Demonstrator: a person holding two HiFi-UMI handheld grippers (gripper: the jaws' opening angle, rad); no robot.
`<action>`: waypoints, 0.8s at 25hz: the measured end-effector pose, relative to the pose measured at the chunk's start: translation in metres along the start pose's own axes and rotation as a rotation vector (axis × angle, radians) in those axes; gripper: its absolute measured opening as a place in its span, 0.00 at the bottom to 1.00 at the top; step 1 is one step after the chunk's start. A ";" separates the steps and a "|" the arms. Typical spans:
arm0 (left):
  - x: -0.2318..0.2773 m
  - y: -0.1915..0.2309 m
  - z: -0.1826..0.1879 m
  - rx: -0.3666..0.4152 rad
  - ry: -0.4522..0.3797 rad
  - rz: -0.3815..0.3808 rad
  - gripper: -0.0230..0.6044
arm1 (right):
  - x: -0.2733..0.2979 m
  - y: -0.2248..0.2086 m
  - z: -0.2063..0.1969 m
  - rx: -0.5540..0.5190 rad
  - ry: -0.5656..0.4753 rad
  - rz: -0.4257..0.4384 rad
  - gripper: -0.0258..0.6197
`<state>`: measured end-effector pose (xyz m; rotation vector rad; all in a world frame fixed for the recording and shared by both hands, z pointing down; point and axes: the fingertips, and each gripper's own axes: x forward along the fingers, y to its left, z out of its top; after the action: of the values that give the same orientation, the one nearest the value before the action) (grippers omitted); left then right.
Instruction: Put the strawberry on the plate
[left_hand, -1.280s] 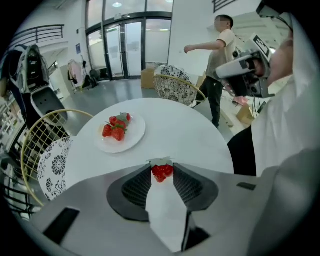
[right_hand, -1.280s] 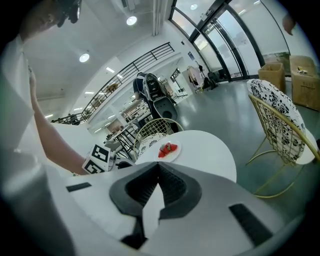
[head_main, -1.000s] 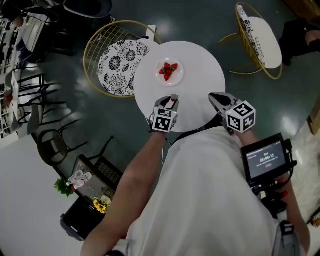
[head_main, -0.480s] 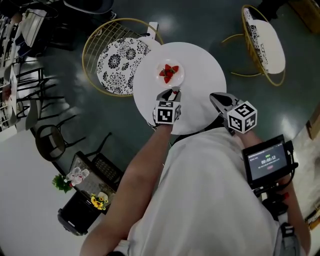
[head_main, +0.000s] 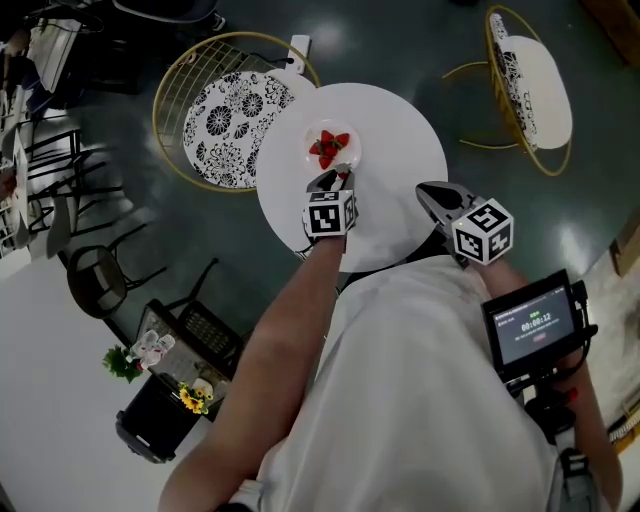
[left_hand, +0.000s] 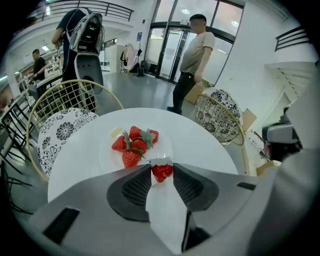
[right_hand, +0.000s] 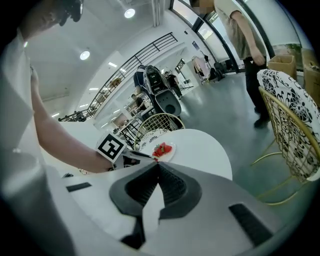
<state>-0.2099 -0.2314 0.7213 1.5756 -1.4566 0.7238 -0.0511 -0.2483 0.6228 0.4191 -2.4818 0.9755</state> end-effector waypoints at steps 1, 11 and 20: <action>0.007 0.001 0.006 -0.006 0.008 0.009 0.26 | 0.002 -0.008 0.004 0.002 0.006 0.005 0.05; 0.040 0.008 0.032 -0.210 0.014 0.100 0.26 | 0.006 -0.042 0.012 0.015 0.050 0.044 0.05; 0.052 0.011 0.035 -0.268 -0.008 0.122 0.26 | 0.007 -0.050 0.005 0.003 0.090 0.076 0.05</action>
<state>-0.2168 -0.2868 0.7515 1.2958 -1.5947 0.5639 -0.0371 -0.2883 0.6515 0.2776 -2.4303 1.0057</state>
